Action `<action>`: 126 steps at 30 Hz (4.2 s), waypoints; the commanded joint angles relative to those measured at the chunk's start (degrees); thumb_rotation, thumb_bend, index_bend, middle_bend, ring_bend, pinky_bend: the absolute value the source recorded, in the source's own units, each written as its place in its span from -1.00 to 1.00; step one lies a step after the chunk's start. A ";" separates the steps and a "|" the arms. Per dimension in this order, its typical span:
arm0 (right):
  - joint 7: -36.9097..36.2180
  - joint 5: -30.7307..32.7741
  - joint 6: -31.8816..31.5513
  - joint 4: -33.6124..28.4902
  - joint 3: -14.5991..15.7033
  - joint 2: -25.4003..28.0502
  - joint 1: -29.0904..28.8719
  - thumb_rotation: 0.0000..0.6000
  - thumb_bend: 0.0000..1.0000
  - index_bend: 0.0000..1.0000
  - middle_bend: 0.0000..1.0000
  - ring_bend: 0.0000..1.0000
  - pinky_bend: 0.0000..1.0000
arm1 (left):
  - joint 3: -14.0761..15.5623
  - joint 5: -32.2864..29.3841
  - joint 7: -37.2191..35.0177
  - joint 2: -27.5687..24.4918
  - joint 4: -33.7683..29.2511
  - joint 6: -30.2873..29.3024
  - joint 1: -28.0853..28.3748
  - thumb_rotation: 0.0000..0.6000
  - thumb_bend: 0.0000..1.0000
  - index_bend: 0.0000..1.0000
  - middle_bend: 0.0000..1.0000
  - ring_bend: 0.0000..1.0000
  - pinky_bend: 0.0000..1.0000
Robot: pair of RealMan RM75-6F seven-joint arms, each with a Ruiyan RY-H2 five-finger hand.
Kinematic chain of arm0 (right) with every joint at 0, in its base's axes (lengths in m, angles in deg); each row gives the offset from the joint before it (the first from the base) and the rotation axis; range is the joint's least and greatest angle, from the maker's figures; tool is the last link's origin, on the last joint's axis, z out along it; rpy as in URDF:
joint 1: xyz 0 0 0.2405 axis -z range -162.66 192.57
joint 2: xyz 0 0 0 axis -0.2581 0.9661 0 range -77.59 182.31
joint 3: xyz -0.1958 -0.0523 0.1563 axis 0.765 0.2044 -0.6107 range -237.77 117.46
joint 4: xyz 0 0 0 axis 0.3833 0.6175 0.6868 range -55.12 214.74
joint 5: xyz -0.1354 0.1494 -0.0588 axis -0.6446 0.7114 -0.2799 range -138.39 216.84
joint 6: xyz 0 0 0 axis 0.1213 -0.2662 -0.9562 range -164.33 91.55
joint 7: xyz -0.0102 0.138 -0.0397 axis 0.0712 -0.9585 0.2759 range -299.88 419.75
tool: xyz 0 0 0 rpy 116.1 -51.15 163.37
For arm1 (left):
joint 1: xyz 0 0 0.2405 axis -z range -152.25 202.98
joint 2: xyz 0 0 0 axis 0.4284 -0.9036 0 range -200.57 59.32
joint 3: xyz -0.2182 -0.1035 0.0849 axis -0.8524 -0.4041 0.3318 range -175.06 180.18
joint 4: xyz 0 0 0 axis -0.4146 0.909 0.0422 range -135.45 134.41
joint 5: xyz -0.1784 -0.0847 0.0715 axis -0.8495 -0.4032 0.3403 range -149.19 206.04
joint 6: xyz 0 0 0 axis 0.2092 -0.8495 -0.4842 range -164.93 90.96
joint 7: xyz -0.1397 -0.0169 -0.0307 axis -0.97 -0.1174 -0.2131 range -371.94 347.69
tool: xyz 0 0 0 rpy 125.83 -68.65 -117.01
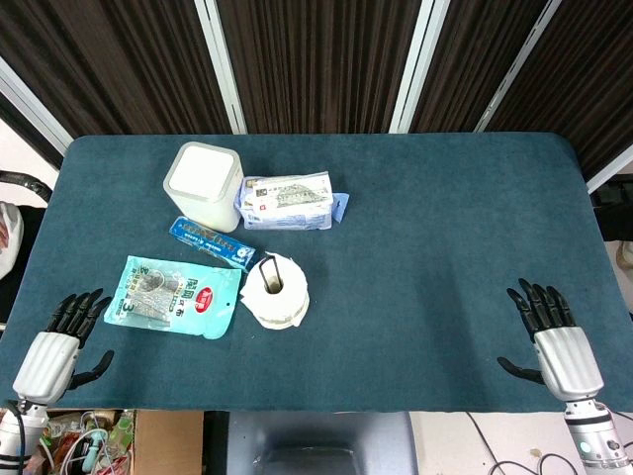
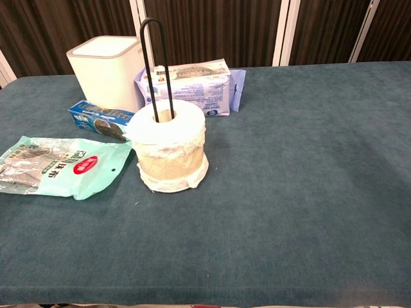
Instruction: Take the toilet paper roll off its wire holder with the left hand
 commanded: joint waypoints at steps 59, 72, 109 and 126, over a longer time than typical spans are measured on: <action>-14.14 1.97 1.63 -0.38 0.35 7.00 0.08 1.00 -0.87 -1.00 -1.00 -1.00 -1.00 | -16.74 -21.36 -14.45 43.59 10.31 22.31 22.73 1.00 -0.33 -1.00 -1.00 -0.92 -0.85; -15.68 1.30 1.15 -0.06 0.53 7.53 0.30 1.00 -0.87 -1.00 -1.00 -1.00 -1.00 | -19.73 -23.01 -10.40 45.45 7.93 17.70 22.99 1.00 0.43 0.66 0.66 0.71 0.82; -13.46 -0.99 0.86 -1.00 1.87 7.40 0.75 1.00 -0.86 -1.00 -1.00 -1.00 -1.00 | -16.64 -10.60 -16.94 19.26 -3.36 1.65 10.62 1.00 0.39 0.70 0.68 0.74 0.84; -13.23 -0.36 1.59 -1.11 1.72 7.43 0.46 1.00 -0.86 -1.00 -1.00 -1.00 -1.00 | -0.44 0.07 -26.79 31.34 16.33 -5.67 4.49 1.00 0.30 0.64 0.58 0.54 0.55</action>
